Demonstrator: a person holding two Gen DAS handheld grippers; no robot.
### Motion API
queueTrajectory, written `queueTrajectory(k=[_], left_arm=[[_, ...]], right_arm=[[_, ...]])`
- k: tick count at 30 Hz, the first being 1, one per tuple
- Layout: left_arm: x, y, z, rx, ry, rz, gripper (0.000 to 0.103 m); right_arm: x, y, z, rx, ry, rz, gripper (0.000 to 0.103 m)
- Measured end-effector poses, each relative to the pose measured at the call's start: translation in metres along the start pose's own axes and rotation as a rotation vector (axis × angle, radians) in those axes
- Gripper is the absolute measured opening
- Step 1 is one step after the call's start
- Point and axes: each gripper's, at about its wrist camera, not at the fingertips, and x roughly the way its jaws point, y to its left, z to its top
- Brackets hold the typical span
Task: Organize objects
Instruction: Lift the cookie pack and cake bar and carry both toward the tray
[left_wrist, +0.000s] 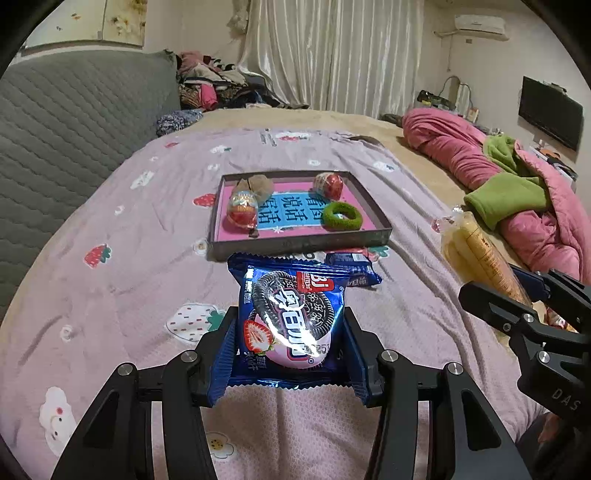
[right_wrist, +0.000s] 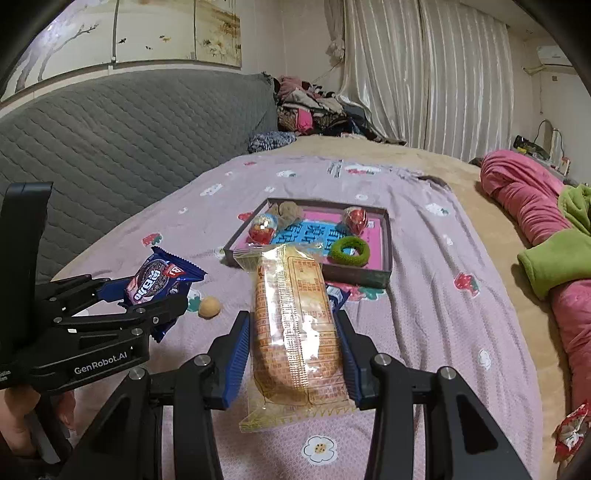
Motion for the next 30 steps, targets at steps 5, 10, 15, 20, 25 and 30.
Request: queueTrajectory(k=[5,10,15,20,25,30], left_arm=[[-0.010,-0.001,0.007,0.001,-0.026,0.001,0.054],[-0.021,-0.004,0.016,0.010,-0.046,0.002,0.054],[-0.030,-0.004,0.023,0.012,-0.066,0.000,0.054],[-0.035,-0.002,0.028,0.007,-0.076,0.002,0.054],[-0.035,0.001,0.032,0.002,-0.078,0.002,0.054],[-0.033,0.003,0.038,-0.009,-0.081,0.000,0.054]], right_arm=[[-0.011,0.001,0.006,-0.001,-0.031,0.000,0.045],[-0.021,0.003,0.016,-0.005,-0.059,-0.004,0.045],[-0.027,0.007,0.023,-0.011,-0.078,-0.007,0.045],[-0.033,0.011,0.029,-0.021,-0.100,-0.019,0.045],[-0.037,0.012,0.037,-0.018,-0.121,-0.021,0.045],[-0.036,0.010,0.044,-0.017,-0.132,-0.025,0.045]])
